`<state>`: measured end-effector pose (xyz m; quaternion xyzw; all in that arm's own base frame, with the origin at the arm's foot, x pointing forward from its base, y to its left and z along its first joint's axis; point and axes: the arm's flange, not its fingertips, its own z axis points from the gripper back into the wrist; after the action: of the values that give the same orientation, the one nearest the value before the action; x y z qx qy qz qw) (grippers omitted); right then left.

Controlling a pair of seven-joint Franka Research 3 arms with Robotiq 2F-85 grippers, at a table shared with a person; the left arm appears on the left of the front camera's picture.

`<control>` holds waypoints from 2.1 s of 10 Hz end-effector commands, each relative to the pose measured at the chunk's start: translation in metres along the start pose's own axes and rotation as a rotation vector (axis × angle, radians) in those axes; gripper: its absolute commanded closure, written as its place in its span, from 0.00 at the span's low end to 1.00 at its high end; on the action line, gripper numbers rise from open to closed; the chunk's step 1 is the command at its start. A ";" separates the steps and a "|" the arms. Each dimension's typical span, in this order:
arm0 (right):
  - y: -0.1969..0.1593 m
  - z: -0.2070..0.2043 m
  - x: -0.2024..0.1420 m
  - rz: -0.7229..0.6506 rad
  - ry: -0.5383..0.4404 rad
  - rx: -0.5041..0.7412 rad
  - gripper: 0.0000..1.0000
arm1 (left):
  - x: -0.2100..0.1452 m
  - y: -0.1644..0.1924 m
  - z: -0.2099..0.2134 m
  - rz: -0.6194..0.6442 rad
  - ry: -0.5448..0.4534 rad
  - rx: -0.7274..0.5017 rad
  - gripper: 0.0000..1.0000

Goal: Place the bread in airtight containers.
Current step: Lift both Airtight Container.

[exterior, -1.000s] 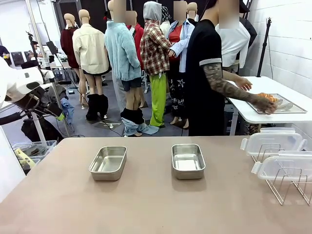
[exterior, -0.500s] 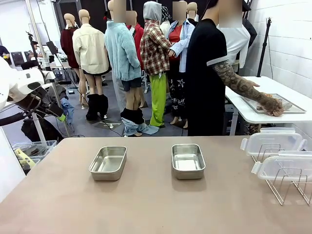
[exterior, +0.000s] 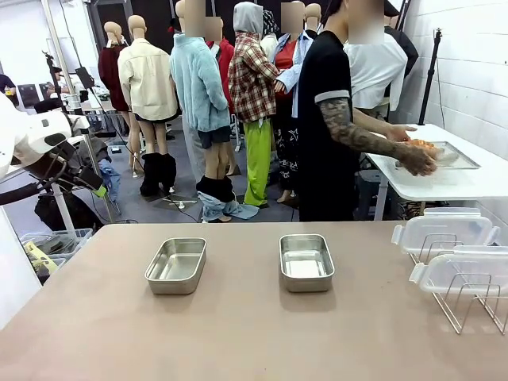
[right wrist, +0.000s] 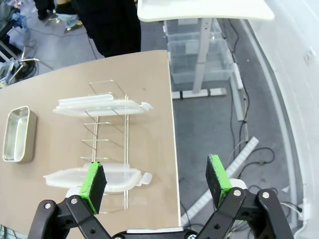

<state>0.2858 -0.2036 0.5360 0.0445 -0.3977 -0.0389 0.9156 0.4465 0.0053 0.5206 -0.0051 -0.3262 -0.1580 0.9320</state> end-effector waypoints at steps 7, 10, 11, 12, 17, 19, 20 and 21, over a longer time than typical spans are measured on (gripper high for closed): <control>0.000 -0.002 -0.003 0.001 0.002 0.008 0.00 | -0.003 0.001 0.002 -0.001 -0.001 0.013 0.00; 0.000 -0.002 -0.003 0.001 0.002 0.008 0.00 | -0.003 0.001 0.002 -0.001 -0.001 0.013 0.00; 0.000 -0.002 -0.003 0.001 0.002 0.008 0.00 | -0.003 0.001 0.002 -0.001 -0.001 0.013 0.00; 0.000 -0.002 -0.003 0.001 0.002 0.008 0.00 | -0.003 0.001 0.002 -0.001 -0.001 0.013 0.00; 0.000 -0.002 -0.003 0.001 0.002 0.008 0.00 | -0.003 0.001 0.002 -0.001 -0.001 0.013 0.00; 0.000 -0.002 -0.003 0.001 0.002 0.008 0.00 | -0.003 0.001 0.002 -0.001 -0.001 0.013 0.00; 0.000 -0.002 -0.003 0.001 0.002 0.008 0.00 | -0.003 0.001 0.002 -0.001 -0.001 0.013 0.00; 0.000 -0.002 -0.003 0.001 0.002 0.008 0.00 | -0.003 0.001 0.002 -0.001 -0.001 0.013 0.00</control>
<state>0.2858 -0.2036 0.5360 0.0445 -0.3976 -0.0390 0.9156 0.4464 0.0052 0.5205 -0.0050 -0.3262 -0.1581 0.9320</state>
